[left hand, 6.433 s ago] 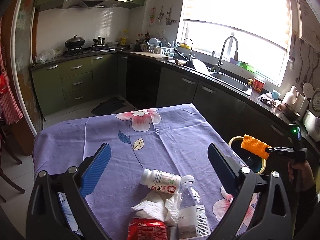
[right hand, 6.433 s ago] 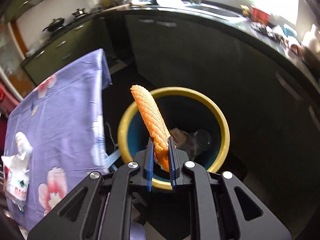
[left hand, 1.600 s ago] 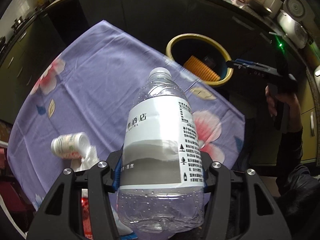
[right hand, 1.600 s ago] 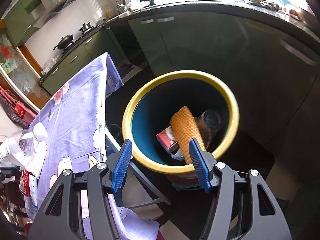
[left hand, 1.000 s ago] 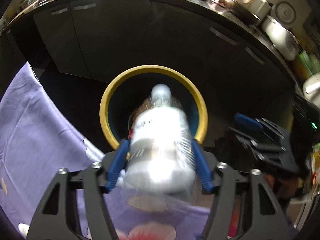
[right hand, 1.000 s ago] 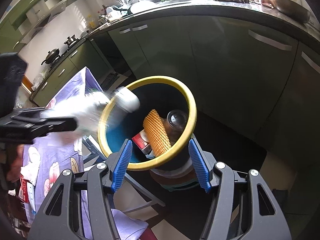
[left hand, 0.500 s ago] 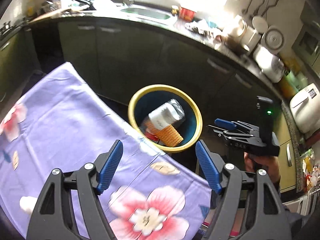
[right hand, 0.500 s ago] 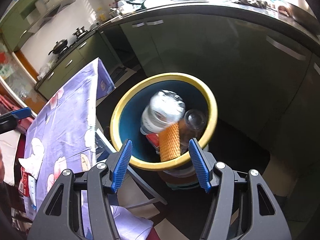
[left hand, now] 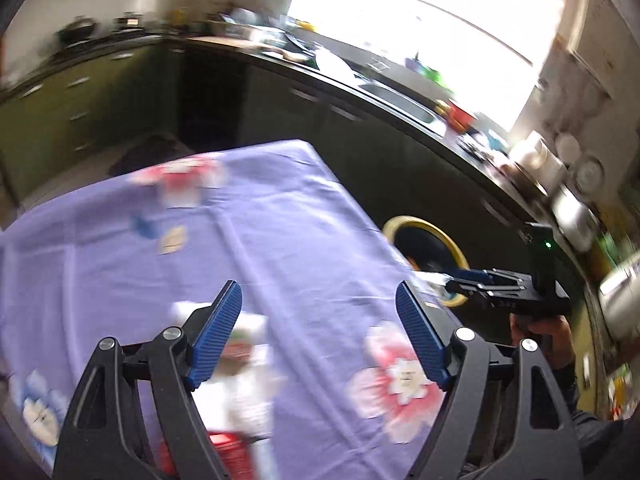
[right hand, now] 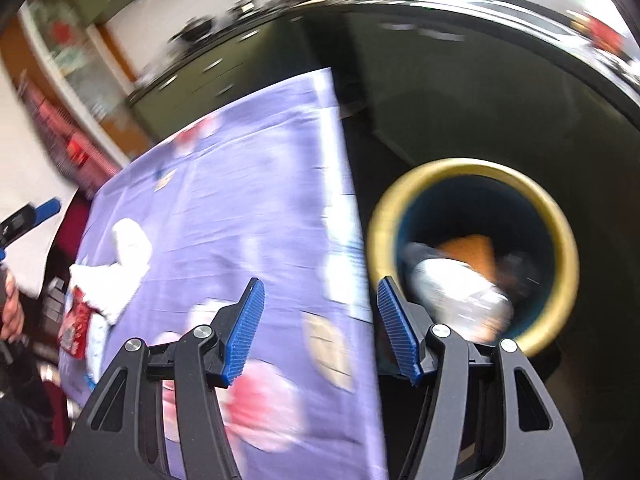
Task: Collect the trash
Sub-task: 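Grasp the white supplement bottle with the right gripper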
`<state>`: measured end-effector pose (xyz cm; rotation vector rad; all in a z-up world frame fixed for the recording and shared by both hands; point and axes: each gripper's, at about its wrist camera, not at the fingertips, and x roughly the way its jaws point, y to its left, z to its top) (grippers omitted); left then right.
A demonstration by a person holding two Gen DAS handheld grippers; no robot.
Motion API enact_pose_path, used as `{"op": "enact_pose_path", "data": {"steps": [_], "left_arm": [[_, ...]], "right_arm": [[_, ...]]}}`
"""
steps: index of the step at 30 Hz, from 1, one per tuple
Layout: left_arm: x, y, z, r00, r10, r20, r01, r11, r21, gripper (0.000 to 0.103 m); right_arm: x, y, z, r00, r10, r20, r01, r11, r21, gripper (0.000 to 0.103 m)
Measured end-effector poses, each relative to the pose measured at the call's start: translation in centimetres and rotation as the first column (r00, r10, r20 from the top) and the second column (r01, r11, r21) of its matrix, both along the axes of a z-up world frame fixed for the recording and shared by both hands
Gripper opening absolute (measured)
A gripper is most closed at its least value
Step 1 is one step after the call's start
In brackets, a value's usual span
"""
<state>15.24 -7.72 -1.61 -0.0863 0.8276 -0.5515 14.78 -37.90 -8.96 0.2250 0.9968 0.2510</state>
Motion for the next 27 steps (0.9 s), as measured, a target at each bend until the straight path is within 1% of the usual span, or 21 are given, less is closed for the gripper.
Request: {"op": "enact_pose_path", "data": {"steps": [2, 4, 6, 7, 9, 11, 13, 17, 19, 22, 27], "left_arm": [[0.0, 2.9, -0.1, 0.998, 0.062, 0.02, -0.061, 0.998, -0.006, 0.076], [0.1, 5.3, -0.3, 0.993, 0.113, 0.03, -0.113, 0.993, -0.015, 0.077], [0.3, 7.7, -0.8, 0.986, 0.16, 0.035, -0.16, 0.987, -0.027, 0.077], [0.4, 8.9, -1.0, 0.982, 0.184, 0.034, -0.183, 0.982, -0.038, 0.077], [0.5, 10.8, -1.5, 0.975, 0.22, 0.032, -0.218, 0.974, -0.055, 0.077], [0.6, 12.1, -1.8, 0.969, 0.244, 0.032, -0.242, 0.968, -0.067, 0.077], [0.7, 13.5, -2.3, 0.961, 0.275, 0.03, -0.272, 0.959, -0.073, 0.078], [1.3, 14.8, -3.5, 0.951, 0.308, 0.021, -0.306, 0.95, -0.07, 0.08], [1.7, 15.2, -4.0, 0.951, 0.31, 0.011, -0.308, 0.948, -0.077, 0.08], [2.1, 15.3, -4.8, 0.953, 0.302, -0.01, -0.302, 0.949, -0.088, 0.08], [2.2, 15.0, -5.3, 0.958, 0.287, -0.011, -0.287, 0.955, -0.077, 0.08]], "right_arm": [[1.4, 3.0, 0.0, 0.997, 0.081, -0.006, -0.081, 0.997, 0.009, 0.059], [2.7, 6.6, 0.1, 0.986, 0.169, -0.009, -0.169, 0.986, 0.007, 0.059], [4.3, 10.3, 0.1, 0.965, 0.261, -0.016, -0.26, 0.965, 0.008, 0.059], [4.6, 11.7, 0.1, 0.958, 0.287, -0.017, -0.287, 0.958, 0.007, 0.059], [6.0, 15.1, 0.4, 0.93, 0.368, -0.017, -0.368, 0.93, 0.003, 0.059], [7.0, 17.5, 0.4, 0.907, 0.421, -0.018, -0.422, 0.907, -0.007, 0.059], [8.0, 20.4, 0.5, 0.875, 0.483, -0.021, -0.483, 0.875, -0.021, 0.059], [9.1, 25.4, -0.1, 0.809, 0.587, -0.034, -0.588, 0.805, -0.084, 0.059], [9.2, 27.0, -0.6, 0.79, 0.611, -0.048, -0.612, 0.781, -0.124, 0.06], [9.4, 28.8, -1.5, 0.77, 0.634, -0.072, -0.637, 0.756, -0.15, 0.06], [9.9, 29.8, -3.0, 0.764, 0.638, -0.102, -0.645, 0.746, -0.167, 0.06]]}}
